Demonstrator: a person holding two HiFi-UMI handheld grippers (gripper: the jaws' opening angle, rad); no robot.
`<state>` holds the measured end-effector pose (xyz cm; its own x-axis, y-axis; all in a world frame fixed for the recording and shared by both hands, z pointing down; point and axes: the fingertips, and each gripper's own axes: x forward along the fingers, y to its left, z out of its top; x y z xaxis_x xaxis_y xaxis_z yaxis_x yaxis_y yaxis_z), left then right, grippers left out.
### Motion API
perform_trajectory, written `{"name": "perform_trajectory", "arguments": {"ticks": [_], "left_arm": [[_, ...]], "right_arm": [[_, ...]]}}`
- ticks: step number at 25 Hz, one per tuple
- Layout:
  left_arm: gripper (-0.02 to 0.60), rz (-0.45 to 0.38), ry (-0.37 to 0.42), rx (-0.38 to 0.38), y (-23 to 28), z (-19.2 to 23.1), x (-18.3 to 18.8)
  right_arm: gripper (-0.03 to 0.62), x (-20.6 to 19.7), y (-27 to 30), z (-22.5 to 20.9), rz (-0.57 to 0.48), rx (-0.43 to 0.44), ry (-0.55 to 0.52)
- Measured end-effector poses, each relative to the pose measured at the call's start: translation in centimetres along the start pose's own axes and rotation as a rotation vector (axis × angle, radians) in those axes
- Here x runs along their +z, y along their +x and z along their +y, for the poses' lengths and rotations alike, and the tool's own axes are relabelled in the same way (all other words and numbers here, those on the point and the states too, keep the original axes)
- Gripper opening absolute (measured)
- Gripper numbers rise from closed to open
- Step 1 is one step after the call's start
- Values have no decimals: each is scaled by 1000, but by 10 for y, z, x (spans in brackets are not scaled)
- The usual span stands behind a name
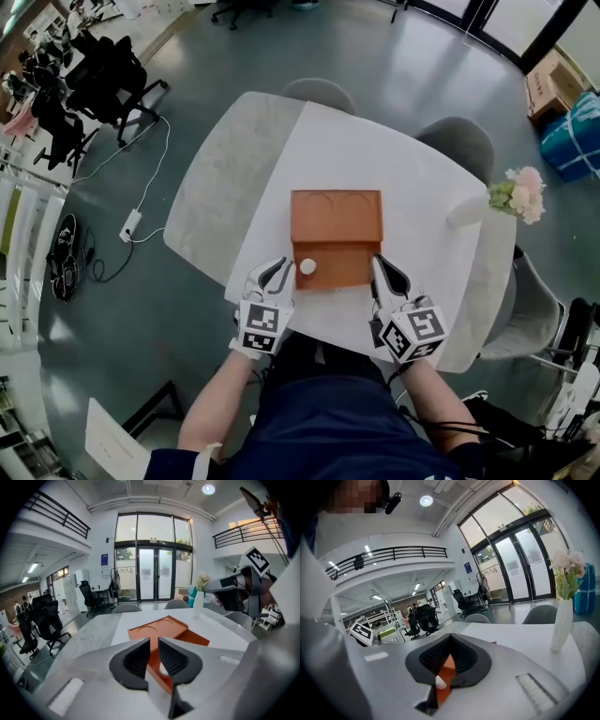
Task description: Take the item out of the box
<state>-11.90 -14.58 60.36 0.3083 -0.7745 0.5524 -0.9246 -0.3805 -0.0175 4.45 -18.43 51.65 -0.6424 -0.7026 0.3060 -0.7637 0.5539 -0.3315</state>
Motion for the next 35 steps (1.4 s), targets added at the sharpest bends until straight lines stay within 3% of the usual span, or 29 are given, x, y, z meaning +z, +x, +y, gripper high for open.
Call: {"name": "perform_trajectory", "arguments": {"ticks": [8, 15, 35], "left_arm": [[136, 159, 32, -164, 43, -29, -53], [230, 261, 74, -252, 68, -48, -81], [220, 397, 132, -248, 97, -62, -113]], "right_arm": [[2, -26, 5, -12, 41, -62, 53], [2, -46, 7, -24, 49, -81, 121], [2, -54, 6, -44, 61, -112, 145]]}}
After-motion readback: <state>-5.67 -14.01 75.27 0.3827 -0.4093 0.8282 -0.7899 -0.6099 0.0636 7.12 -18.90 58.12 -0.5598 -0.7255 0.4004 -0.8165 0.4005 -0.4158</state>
